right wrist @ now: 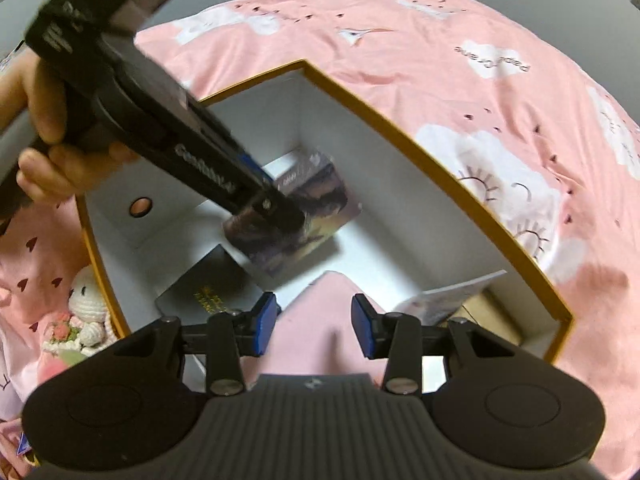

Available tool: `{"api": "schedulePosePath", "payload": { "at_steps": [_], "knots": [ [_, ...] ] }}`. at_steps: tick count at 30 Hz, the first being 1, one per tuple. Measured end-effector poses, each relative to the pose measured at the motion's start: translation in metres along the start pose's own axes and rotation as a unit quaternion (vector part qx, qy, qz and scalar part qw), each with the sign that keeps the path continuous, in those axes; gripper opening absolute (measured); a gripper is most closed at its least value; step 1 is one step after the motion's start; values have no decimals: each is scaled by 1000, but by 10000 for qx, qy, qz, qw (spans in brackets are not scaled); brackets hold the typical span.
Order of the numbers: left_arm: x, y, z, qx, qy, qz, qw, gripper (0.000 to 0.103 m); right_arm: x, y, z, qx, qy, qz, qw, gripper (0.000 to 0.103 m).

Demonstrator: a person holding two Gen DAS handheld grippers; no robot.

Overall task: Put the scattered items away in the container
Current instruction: 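Lower the dark card box into the shoebox and open the right gripper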

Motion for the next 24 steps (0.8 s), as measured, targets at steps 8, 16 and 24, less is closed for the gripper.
{"api": "schedulePosePath", "payload": {
  "at_steps": [8,16,24],
  "knots": [
    [19,0,5,-124,-264,1,9996,26,1,36,12,120,151,19,9998,44],
    [14,3,6,117,-400,-567,9975,31,6,39,19,191,198,47,9996,45],
    [13,7,9,307,-497,-1092,9923,32,-7,41,29,263,225,81,9994,45]
  ]
}}
Point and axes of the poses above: each gripper's, at about its wrist camera, not at the fingertips, and x roughly the way its jaws point, y to its right, z to its underside, the point moved 4 cm from there along x, roughly the way its jaws point, and after that the axes turned 6 degrees about y, right-handed, at the moved point
